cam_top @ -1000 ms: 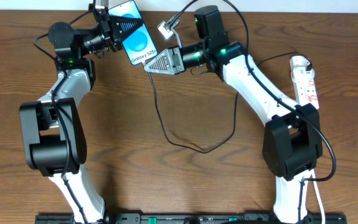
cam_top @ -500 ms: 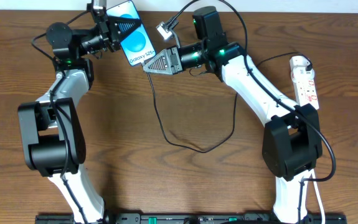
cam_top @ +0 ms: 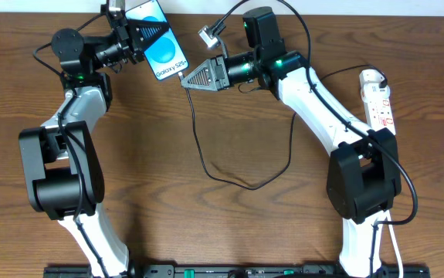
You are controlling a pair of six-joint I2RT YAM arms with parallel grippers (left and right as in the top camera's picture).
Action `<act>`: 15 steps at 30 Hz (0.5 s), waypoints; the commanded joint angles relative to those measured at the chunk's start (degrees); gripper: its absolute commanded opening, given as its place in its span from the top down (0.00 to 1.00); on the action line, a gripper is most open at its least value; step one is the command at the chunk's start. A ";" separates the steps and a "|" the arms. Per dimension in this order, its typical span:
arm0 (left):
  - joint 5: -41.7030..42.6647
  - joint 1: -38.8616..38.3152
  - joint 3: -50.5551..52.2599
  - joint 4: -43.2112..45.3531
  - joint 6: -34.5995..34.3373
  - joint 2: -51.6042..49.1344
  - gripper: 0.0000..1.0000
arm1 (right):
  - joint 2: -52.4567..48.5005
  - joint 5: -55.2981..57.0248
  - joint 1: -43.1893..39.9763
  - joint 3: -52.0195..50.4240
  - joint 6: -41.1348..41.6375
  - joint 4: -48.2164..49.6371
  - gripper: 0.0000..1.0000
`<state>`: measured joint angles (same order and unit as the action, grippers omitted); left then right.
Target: Plug charger to phone and switch on socket
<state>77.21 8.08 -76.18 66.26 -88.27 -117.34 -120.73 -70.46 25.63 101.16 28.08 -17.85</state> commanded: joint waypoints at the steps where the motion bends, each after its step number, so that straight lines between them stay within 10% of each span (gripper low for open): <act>1: -2.32 -0.17 -0.44 0.76 -0.85 0.76 0.93 | 1.46 -0.63 -0.04 0.81 0.17 -0.83 0.99; 15: -1.09 -0.17 -0.44 1.97 -1.40 0.76 0.93 | 1.46 -2.16 -0.07 0.81 0.39 0.98 0.99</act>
<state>75.50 8.03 -76.18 66.78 -89.80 -117.32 -120.73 -70.67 25.63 101.16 28.08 -17.69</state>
